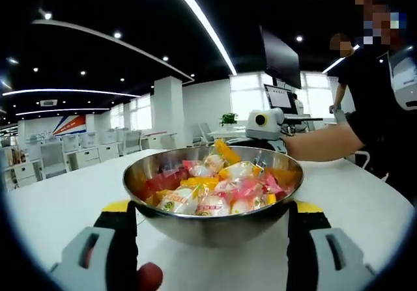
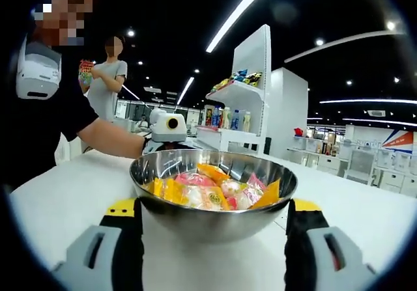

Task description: Pick up the marshmallows scattered on the table and place them into the bowl on the table

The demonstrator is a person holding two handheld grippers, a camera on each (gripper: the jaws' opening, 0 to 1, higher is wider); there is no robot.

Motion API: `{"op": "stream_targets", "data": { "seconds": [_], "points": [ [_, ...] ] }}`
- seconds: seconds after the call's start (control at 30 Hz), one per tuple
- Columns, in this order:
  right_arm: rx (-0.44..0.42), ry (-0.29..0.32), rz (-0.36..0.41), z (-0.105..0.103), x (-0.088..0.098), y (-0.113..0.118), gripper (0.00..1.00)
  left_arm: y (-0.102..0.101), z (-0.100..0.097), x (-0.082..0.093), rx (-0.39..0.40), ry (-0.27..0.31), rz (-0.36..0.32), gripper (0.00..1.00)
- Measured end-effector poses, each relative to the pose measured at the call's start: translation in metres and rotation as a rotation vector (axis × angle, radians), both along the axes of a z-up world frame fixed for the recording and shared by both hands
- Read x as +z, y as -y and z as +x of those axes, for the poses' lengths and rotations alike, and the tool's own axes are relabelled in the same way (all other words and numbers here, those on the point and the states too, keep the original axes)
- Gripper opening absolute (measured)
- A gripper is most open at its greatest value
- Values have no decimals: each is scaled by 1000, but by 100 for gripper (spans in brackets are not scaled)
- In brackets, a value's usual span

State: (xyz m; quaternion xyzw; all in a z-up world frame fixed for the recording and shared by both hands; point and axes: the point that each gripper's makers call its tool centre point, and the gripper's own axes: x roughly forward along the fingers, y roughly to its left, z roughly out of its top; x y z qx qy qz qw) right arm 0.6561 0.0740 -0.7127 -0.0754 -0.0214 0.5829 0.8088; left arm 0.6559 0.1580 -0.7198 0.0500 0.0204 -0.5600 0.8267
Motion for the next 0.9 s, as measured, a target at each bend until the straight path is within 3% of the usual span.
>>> {"op": "stream_targets", "data": {
  "seconds": [0.17,0.6,0.9],
  "points": [
    [2,-16,-7,5,-11,0,90,0,5,-9,10,-11,7,96],
    [0,-28,-12,10,-15,1,90,2,11,-19,11,-43,-6,96],
    [-1,-72,49,15,-18,5,92,4,12,-14,17,-57,-54,96]
  ]
}}
